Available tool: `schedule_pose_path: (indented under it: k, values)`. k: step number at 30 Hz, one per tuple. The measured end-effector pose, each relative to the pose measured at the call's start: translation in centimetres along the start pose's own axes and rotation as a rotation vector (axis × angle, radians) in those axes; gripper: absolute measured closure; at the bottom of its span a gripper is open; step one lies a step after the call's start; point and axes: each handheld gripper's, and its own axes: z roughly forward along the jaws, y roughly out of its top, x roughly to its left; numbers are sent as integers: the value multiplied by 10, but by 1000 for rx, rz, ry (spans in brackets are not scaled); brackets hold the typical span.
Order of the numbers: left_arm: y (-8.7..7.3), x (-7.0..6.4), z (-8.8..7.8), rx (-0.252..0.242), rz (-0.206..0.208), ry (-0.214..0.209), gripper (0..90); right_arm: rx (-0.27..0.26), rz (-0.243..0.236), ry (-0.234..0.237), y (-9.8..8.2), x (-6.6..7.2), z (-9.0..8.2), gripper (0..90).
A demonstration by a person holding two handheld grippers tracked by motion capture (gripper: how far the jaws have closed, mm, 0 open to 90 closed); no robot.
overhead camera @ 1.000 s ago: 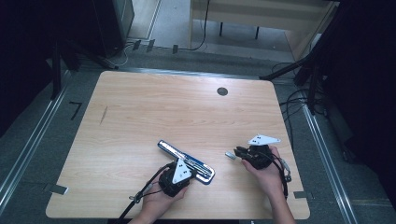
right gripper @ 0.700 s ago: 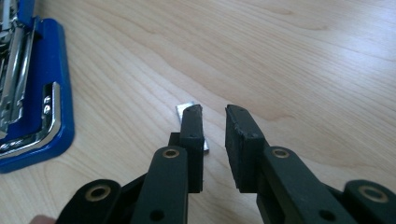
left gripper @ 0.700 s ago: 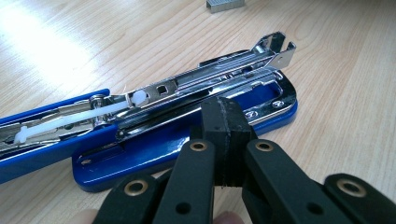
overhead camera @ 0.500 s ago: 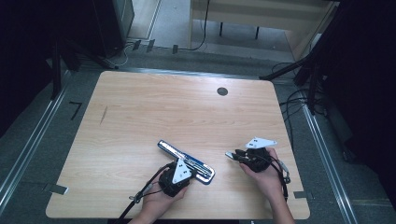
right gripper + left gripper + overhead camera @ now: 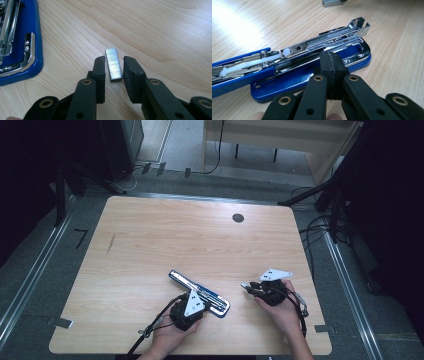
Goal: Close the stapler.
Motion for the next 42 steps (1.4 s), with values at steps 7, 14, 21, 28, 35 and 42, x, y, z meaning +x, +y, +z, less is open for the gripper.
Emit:
schedule_pose_path:
  k: [7,14,21,28,35,42]
  values:
    - [0,0,0,0,1,0,900,6,-36,-11,-1,4,6,746]
    - [0,0,0,0,-1,0,900,-8,-33,-23,-3,7,7,791]
    - [0,0,0,0,1,0,900,-12,-46,-29,-3,10,7,798]
    - [0,0,0,0,1,0,900,-36,-36,-15,2,14,1,799]
    - [0,0,0,0,1,0,900,-40,-41,10,7,21,-5,799]
    - [0,0,0,1,2,0,900,-54,-70,31,18,32,-13,799]
